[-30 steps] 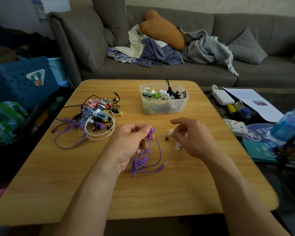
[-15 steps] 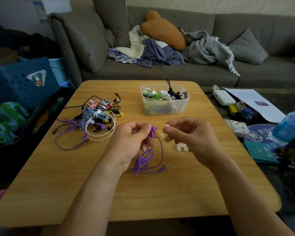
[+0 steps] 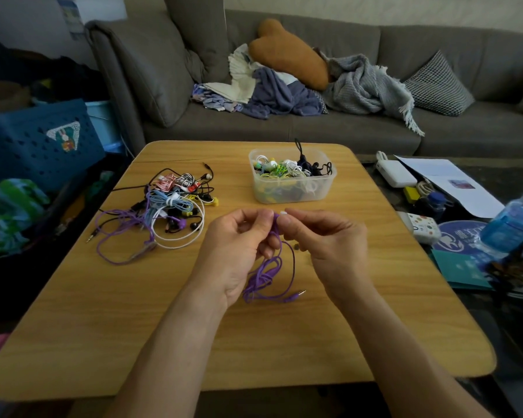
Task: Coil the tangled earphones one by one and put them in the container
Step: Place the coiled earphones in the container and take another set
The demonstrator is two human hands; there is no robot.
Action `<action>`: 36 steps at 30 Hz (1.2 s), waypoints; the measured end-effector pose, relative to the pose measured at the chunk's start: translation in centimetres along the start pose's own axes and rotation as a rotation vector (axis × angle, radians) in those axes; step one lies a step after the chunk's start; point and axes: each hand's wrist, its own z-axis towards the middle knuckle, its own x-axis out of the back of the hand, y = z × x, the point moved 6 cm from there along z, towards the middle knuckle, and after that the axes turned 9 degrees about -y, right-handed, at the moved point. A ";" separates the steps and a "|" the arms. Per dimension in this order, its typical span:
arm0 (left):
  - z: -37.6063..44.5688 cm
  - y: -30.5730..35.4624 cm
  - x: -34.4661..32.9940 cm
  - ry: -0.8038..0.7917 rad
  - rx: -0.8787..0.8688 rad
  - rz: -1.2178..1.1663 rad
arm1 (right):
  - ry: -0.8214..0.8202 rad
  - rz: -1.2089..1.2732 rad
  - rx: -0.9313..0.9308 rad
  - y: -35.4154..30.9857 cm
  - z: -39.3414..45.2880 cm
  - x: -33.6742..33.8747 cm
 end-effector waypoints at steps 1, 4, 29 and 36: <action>0.0 0.0 0.0 0.005 -0.014 -0.011 | 0.021 -0.003 0.008 0.0 -0.1 -0.1; 0.1 0.4 -0.1 0.008 -0.060 0.012 | 0.061 -0.004 0.024 0.2 -0.4 -0.4; -0.4 -0.5 0.1 0.164 -0.106 -0.005 | 0.070 -0.175 0.087 0.4 -0.5 -1.3; -0.3 -0.1 0.3 0.191 -0.168 0.102 | 0.088 -0.280 0.067 0.1 -0.5 -1.3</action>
